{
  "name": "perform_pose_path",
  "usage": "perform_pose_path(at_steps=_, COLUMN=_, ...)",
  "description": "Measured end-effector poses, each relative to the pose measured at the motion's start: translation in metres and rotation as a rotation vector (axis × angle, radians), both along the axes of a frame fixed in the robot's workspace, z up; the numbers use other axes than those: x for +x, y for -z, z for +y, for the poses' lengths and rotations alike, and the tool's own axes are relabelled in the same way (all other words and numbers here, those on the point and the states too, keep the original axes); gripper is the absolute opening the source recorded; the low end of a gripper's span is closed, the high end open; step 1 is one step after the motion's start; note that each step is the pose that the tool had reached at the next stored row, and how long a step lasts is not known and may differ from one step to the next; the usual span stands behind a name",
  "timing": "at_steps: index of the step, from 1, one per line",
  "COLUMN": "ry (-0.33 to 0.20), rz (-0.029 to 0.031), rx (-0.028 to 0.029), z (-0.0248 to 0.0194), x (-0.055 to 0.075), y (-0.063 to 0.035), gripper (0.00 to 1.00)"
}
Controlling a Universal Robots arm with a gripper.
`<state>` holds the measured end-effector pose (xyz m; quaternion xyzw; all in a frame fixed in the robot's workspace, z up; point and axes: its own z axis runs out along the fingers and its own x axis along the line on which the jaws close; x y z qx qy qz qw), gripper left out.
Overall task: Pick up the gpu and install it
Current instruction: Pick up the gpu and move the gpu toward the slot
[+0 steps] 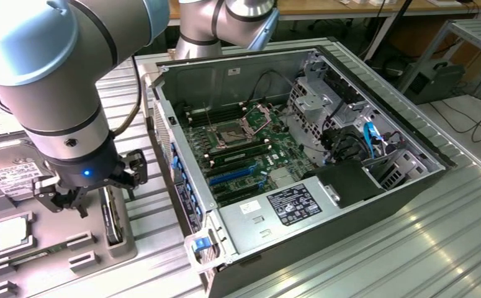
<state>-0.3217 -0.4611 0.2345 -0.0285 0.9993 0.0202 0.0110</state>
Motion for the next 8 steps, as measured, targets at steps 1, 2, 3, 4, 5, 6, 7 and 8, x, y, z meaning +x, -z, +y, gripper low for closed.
perform_pose_path(at_steps=1, ry=0.000, rz=0.0000, rx=0.0000, z=0.0000, x=0.0000, y=0.0016, gripper=0.78)
perform_pose_path(at_steps=2, ry=0.000, rz=-0.0001, rx=0.0001, z=0.0002, x=0.0000, y=0.0029, gripper=0.78)
perform_pose_path(at_steps=3, ry=0.000, rz=0.0000, rx=0.0000, z=0.0002, x=0.0000, y=0.0034, gripper=0.78)
perform_pose_path(at_steps=4, ry=0.000, rz=0.0002, rx=-0.0001, z=0.0002, x=0.0000, y=0.0033, gripper=0.78)
perform_pose_path(at_steps=5, ry=0.000, rz=0.0001, rx=-0.0002, z=0.0002, x=0.0000, y=0.0033, gripper=0.78)
perform_pose_path(at_steps=6, ry=0.000, rz=0.0000, rx=0.0000, z=0.0002, x=0.0000, y=0.0034, gripper=0.78)
perform_pose_path(at_steps=7, ry=0.000, rz=0.0000, rx=0.0000, z=0.0002, x=0.0000, y=0.0034, gripper=0.78)
perform_pose_path(at_steps=8, ry=0.000, rz=0.0000, rx=-0.0001, z=0.0002, x=0.0000, y=0.0034, gripper=0.78)
